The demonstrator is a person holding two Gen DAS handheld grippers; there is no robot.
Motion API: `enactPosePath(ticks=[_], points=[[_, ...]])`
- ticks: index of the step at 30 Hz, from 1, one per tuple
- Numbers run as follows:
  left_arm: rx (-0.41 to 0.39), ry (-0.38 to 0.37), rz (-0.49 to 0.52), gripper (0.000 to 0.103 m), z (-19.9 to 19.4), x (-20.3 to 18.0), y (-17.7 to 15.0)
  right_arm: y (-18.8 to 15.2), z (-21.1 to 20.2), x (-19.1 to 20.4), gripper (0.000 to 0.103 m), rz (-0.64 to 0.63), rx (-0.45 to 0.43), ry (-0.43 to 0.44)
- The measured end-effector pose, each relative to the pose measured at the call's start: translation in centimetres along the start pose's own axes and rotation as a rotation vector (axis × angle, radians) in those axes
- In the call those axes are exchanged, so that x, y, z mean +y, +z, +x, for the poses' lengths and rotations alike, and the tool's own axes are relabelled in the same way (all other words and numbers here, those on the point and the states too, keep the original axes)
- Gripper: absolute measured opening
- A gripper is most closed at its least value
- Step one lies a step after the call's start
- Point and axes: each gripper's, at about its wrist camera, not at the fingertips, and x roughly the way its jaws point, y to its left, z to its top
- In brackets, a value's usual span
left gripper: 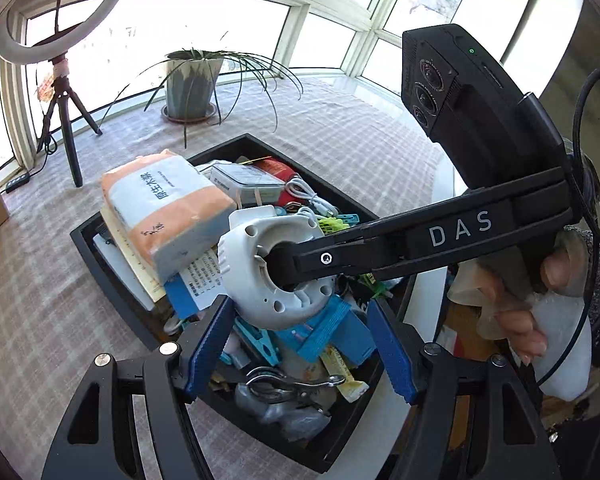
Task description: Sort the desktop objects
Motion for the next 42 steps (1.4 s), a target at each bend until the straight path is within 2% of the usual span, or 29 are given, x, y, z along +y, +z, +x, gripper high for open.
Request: enactPosePath(ticks=[7, 10, 15, 19, 20, 21, 27, 30, 34, 38, 42], points=[[0.071, -0.100, 0.080, 0.072, 6.0, -6.6, 1.2, -2.4, -4.8, -7.1, 0.029, 0.084, -0.029, -0.109], [0.104, -0.115, 0.108, 0.072, 8.1, -8.3, 1.2, -3.1, -5.6, -9.6, 0.029, 0.118, -0.025, -0.131], [0.151, -0.129, 0.117, 0.072, 10.6, -9.3, 1.1, -4.3, -5.8, -12.5, 0.029, 0.152, -0.009, -0.157], [0.176, -0.112, 0.116, 0.072, 11.7, -9.6, 1.0, -4.8, -5.7, -14.0, 0.029, 0.186, 0.006, -0.158], [0.178, -0.109, 0.113, 0.072, 11.8, -9.6, 0.9, -4.8, -5.8, -14.3, 0.030, 0.194, 0.008, -0.166], [0.178, -0.107, 0.109, 0.072, 11.7, -9.5, 0.8, -4.9, -5.9, -14.5, 0.035, 0.203, 0.017, -0.187], [0.153, -0.086, 0.080, 0.072, 9.7, -8.0, 0.5, -5.1, -6.8, -14.7, 0.036, 0.234, -0.003, -0.180], [0.133, -0.062, 0.061, 0.072, 8.1, -6.8, 0.1, -5.0, -7.4, -13.9, 0.036, 0.232, -0.035, -0.195], [0.115, 0.008, 0.014, 0.072, 5.4, -3.9, -1.1, -4.6, -7.8, -11.6, 0.037, 0.195, -0.070, -0.177], [0.090, 0.124, -0.052, 0.072, 1.8, 0.5, -2.9, -3.8, -7.1, -8.1, 0.040, 0.113, -0.090, -0.194], [0.066, 0.263, -0.146, 0.072, -3.0, 6.5, -5.6, -2.7, -5.2, -3.9, 0.044, 0.008, -0.091, -0.227]])
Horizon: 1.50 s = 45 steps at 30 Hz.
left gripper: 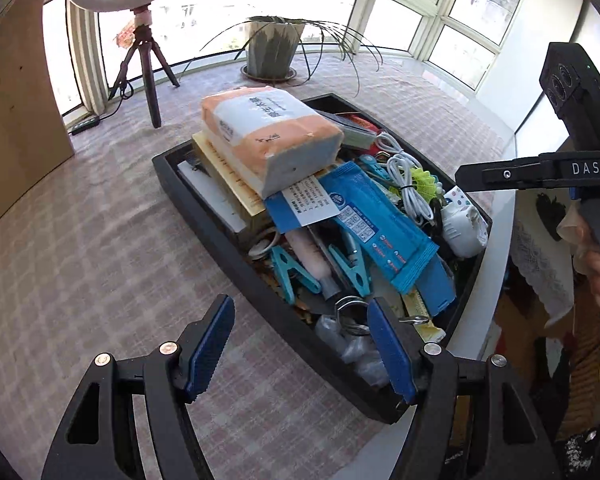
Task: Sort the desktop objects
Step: 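Move the open left tool toward the Coffee-mate packet by the wooden wall, then grasp the Coffee-mate packet with the left tool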
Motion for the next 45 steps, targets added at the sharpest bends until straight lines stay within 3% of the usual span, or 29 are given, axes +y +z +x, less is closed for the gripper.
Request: enactPosePath(ticks=[12, 18, 26, 33, 39, 45], points=[[0.019, 0.398, -0.359, 0.073, -9.0, 24.1, -9.7, 1.0, 5.8, 12.1, 0.053, -0.124, 0.054, 0.032], [0.071, 0.526, -0.483, 0.073, -11.9, 33.9, -14.5, 0.2, 7.8, 17.4, 0.056, -0.150, 0.065, 0.048], [0.102, 0.569, -0.616, 0.073, -13.6, 43.8, -18.5, -0.1, 10.4, 22.5, 0.057, -0.119, 0.098, 0.063], [0.130, 0.577, -0.691, 0.073, -14.3, 50.6, -19.8, 1.1, 13.7, 28.3, 0.059, -0.092, 0.105, 0.102], [0.189, 0.583, -0.738, 0.073, -14.2, 55.0, -20.5, 1.8, 16.1, 32.8, 0.059, -0.112, 0.118, 0.122], [0.240, 0.535, -0.770, 0.073, -12.8, 57.2, -21.3, 2.0, 16.2, 34.6, 0.059, -0.117, 0.100, 0.135]])
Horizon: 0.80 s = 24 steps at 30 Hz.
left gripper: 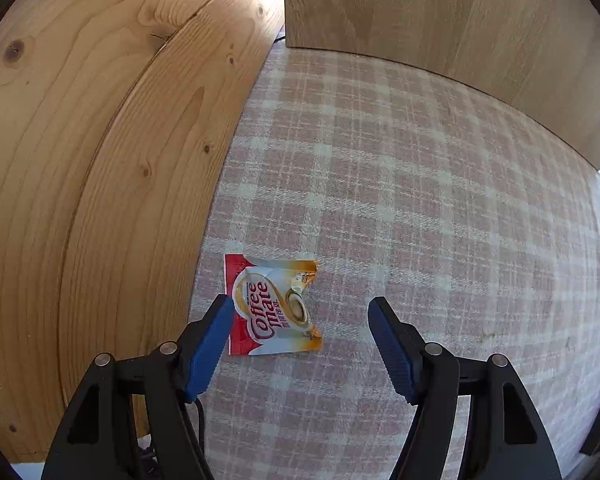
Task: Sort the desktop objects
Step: 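Grasp the Coffee-mate packet with the left tool, then carry the Coffee-mate packet over the tray with the left tool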
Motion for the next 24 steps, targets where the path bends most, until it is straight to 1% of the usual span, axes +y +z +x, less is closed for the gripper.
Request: enactPosePath(ticks=[4, 5, 6, 7, 8, 9, 11, 12, 15, 22, 23, 24], points=[[0.034, 0.027, -0.013, 0.073, 1.6, 0.3, 0.3, 0.0, 0.4, -0.2, 0.059, 0.017, 0.006, 0.003], [0.038, 0.029, -0.019, 0.069, 1.9, 0.4, 0.3, -0.1, 0.5, -0.3, 0.059, 0.021, 0.011, 0.004], [0.033, 0.015, -0.031, 0.065, 1.9, 0.6, 0.4, -0.1, 0.7, -0.4, 0.059, 0.025, 0.016, 0.004], [0.026, -0.003, -0.045, 0.060, 1.9, 0.8, 0.4, -0.2, 0.8, -0.5, 0.059, 0.028, 0.021, 0.006], [0.013, -0.004, -0.056, 0.044, 1.7, 1.0, 0.5, -0.3, 0.9, -0.6, 0.059, 0.029, 0.027, 0.007], [0.007, 0.008, -0.062, 0.033, 1.5, 1.1, 0.6, -0.4, 1.0, -0.6, 0.059, 0.030, 0.031, 0.008], [0.001, 0.006, -0.069, 0.030, 1.2, 1.2, 0.8, -0.5, 1.1, -0.8, 0.059, 0.032, 0.035, 0.009], [-0.004, 0.010, -0.069, 0.026, 1.1, 1.2, 0.8, -0.6, 1.1, -0.9, 0.059, 0.035, 0.035, 0.011], [-0.028, 0.024, -0.071, 0.021, 0.1, 1.0, 0.6, -0.7, 1.0, -1.1, 0.059, 0.037, 0.034, 0.019], [-0.091, 0.014, -0.082, 0.020, -3.5, -0.2, -0.7, -1.3, 0.2, -2.4, 0.059, 0.039, 0.026, 0.030], [-0.100, 0.009, -0.082, 0.020, -3.8, -0.5, -0.1, -1.4, 0.1, -2.7, 0.059, 0.042, 0.028, 0.032], [-0.111, 0.002, -0.080, 0.020, -4.5, -1.1, -0.4, -1.6, 0.0, -3.1, 0.059, 0.045, 0.028, 0.035]])
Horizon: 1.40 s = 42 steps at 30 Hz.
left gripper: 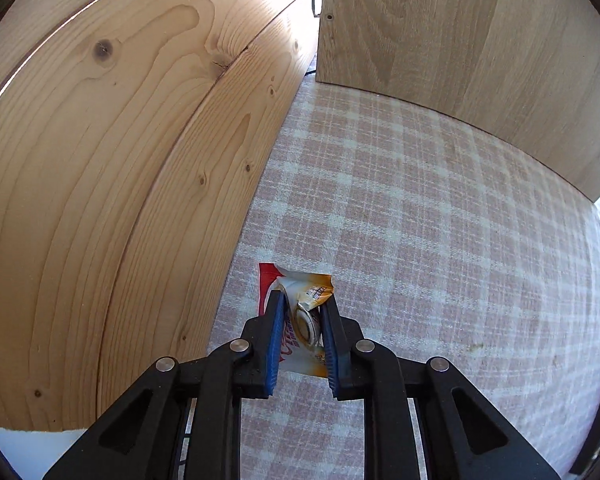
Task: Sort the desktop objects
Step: 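Carry the Coffee-mate packet over the tray with the left tool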
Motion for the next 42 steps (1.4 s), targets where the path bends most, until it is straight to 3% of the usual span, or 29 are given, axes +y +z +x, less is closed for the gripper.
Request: enactPosePath(ticks=[4, 9, 16, 22, 26, 32, 35, 42], points=[[-0.061, -0.031, 0.049, 0.020, -3.3, -2.5, -1.0, -0.9, -0.4, -1.8, 0.059, 0.017, 0.005, 0.014], [-0.113, -0.113, 0.158, 0.020, -7.3, -9.6, -3.3, -2.8, -1.4, -5.0, 0.059, 0.047, 0.024, 0.022], [-0.140, -0.244, 0.381, 0.020, -11.6, -25.1, -6.9, -5.0, -5.7, -10.1, 0.059, 0.076, -0.017, 0.006], [-0.147, -0.412, 0.557, 0.020, -15.5, -39.7, -11.2, -6.8, -10.9, -15.7, 0.059, 0.117, -0.089, -0.066], [-0.142, -0.522, 0.681, 0.020, -18.7, -47.8, -15.2, -8.2, -14.5, -19.6, 0.059, 0.168, -0.139, -0.114], [-0.142, -0.643, 0.837, 0.020, -23.0, -57.0, -20.5, -10.4, -19.3, -25.4, 0.059, 0.269, -0.215, -0.175], [-0.116, -0.678, 0.895, 0.020, -23.7, -61.1, -23.0, -11.5, -20.5, -27.7, 0.059, 0.317, -0.236, -0.194], [-0.064, -0.680, 0.997, 0.020, -22.9, -68.1, -27.2, -13.2, -22.0, -31.1, 0.059, 0.378, -0.253, -0.222]])
